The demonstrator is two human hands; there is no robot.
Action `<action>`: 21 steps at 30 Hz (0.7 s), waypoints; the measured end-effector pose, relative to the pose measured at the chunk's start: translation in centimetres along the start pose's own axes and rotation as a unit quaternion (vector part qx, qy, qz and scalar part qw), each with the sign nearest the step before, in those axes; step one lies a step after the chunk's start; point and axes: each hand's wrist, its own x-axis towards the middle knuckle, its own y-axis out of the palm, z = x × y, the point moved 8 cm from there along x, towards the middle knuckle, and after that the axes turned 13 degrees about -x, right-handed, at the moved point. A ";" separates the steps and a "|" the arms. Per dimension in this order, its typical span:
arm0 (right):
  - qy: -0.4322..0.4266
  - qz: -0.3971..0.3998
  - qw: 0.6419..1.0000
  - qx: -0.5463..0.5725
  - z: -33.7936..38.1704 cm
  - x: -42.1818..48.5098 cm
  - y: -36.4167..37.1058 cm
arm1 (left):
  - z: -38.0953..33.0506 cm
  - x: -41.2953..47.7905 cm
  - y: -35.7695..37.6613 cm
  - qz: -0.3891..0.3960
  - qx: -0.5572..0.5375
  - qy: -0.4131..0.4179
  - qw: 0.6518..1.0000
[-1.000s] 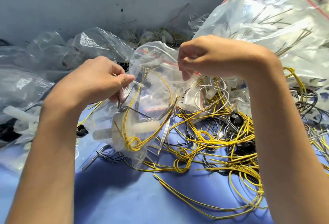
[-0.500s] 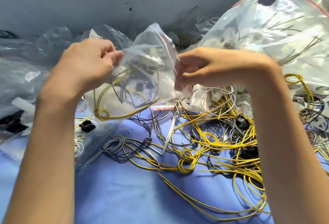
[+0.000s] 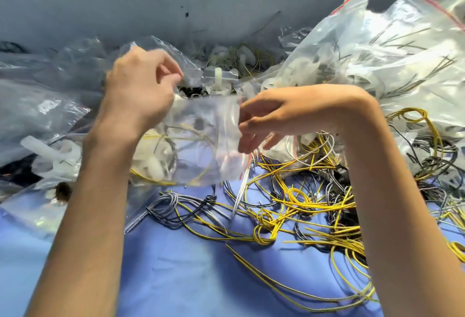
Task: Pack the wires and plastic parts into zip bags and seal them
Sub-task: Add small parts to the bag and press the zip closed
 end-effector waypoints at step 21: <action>0.120 -0.136 0.983 0.027 -7.5 -4.7 -5.1 | -13.6 -9.9 15.1 0.323 -0.114 0.239 0.909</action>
